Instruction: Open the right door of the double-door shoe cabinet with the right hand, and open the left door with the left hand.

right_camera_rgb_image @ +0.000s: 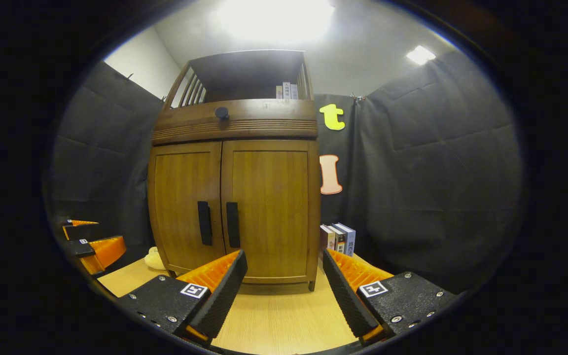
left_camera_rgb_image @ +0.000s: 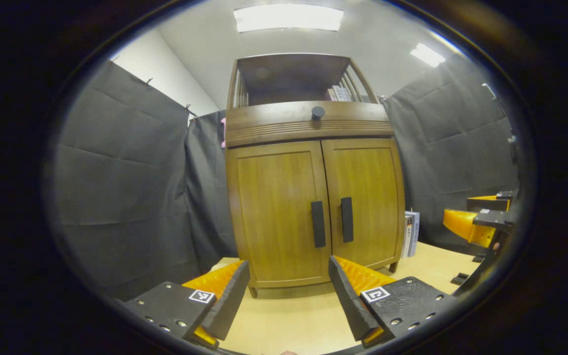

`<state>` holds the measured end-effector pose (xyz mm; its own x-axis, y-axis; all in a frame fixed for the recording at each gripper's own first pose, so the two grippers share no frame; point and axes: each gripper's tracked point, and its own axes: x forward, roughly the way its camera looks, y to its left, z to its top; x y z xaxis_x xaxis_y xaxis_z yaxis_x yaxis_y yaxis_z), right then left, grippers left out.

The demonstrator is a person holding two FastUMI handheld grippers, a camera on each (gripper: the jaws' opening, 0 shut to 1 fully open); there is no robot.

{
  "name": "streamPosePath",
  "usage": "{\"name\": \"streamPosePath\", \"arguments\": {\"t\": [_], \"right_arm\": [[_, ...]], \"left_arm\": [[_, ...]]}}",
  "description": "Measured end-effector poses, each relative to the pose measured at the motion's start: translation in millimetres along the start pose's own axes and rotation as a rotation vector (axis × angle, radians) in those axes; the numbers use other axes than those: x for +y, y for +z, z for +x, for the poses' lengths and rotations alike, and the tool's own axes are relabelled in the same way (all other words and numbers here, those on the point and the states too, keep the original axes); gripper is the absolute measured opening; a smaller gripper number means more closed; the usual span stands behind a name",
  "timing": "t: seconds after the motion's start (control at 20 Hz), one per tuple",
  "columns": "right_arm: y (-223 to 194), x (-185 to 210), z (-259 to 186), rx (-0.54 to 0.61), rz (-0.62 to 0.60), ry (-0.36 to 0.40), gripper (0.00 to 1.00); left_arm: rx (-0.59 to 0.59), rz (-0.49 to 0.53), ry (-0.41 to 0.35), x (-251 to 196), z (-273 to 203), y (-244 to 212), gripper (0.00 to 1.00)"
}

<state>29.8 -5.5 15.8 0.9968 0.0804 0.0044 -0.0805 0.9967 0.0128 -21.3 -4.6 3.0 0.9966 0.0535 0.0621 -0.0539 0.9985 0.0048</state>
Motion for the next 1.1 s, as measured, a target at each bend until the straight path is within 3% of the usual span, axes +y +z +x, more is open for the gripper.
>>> {"name": "streamPosePath", "arguments": {"t": [0.35, 0.65, 1.1], "right_arm": [[17.4, 13.8, 51.8, -0.025, 0.015, 0.04, 0.95], [32.2, 42.9, 94.5, -0.062, 0.015, 0.097, 0.95], [20.3, 81.9, 150.8, -0.051, 0.036, 0.145, 0.95]], "left_arm": [[0.016, 0.007, 0.063, 5.9, -12.5, 2.7, 0.89], [0.038, 0.002, 0.137, 11.2, -16.6, -1.4, 0.92], [0.047, 0.017, 0.252, 14.4, -26.8, -6.3, 0.92]]}}
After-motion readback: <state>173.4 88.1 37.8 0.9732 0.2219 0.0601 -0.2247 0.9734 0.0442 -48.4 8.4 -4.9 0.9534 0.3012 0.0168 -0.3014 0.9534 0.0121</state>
